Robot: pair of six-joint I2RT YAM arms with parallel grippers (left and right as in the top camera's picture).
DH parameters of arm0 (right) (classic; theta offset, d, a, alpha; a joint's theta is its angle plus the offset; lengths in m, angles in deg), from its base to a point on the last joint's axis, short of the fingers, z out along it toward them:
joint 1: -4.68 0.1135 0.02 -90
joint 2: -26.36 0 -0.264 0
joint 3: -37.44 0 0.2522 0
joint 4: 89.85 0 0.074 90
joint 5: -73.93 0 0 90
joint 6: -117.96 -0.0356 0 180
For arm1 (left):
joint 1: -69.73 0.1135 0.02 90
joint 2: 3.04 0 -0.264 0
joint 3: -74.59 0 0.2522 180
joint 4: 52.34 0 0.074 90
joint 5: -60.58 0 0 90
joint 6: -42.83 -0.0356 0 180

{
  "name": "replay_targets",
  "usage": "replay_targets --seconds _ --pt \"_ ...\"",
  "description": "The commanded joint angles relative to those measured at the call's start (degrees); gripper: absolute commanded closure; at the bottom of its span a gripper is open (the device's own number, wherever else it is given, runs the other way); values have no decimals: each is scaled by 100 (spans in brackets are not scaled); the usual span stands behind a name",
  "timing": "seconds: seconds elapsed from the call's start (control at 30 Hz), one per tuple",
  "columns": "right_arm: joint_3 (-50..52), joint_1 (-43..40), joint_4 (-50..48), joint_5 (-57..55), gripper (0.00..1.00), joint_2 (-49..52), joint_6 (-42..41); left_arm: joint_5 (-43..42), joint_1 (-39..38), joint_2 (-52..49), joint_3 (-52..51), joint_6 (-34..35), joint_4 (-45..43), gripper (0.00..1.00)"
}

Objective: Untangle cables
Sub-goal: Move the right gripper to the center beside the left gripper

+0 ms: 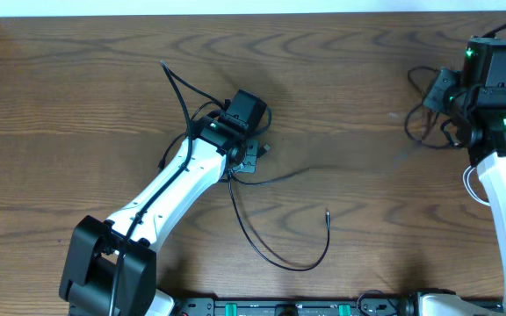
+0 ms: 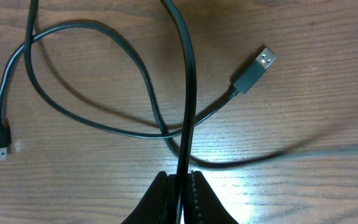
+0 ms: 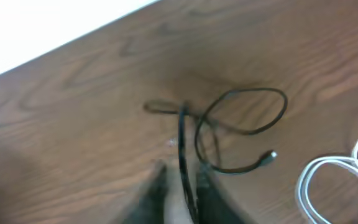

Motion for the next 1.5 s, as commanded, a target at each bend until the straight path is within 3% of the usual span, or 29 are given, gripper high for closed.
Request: replay_targets --seconds 0.0,0.03,0.1,0.27,0.3,0.47,0.67,0.8,1.0,1.1,1.17,1.37,1.43,1.47 --pt "-7 -162 74 262 66 306 9 118 26 20 -2 -11 2 91" --pt "-7 -155 98 693 60 391 9 118 26 20 -2 -11 2 90" --pt "-2 -70 98 2612 56 787 7 118 26 20 -2 -11 -42 90" --pt "4 404 103 3989 50 1569 9 116 26 20 -2 13 -146 90" --pt "4 494 103 4057 50 1692 7 116 26 20 -2 13 -146 90" --pt "4 1141 192 4360 73 2553 -592 116 26 20 -2 13 -127 90" --pt "4 1884 702 4382 77 3414 -2638 116 26 20 -2 13 -122 90" --pt "4 2269 1209 4380 74 3733 -3571 116 26 20 -2 13 -120 90" --pt "2 2625 1257 4358 68 3829 -3939 116 26 20 -2 13 -120 90" --pt "2 2643 1261 4358 74 3829 -3985 116 26 20 -2 13 -118 90" --pt "2 2660 1285 4360 85 3829 -4019 116 26 20 -2 13 -107 90" --pt "4 2789 1353 4146 94 3829 -4441 116 26 20 -2 11 -81 90" --pt "4 2868 1257 3823 85 3829 -4594 116 26 20 -2 11 -81 90" --pt "4 2933 1145 3707 72 3829 -4649 116 26 20 -2 11 -81 90"
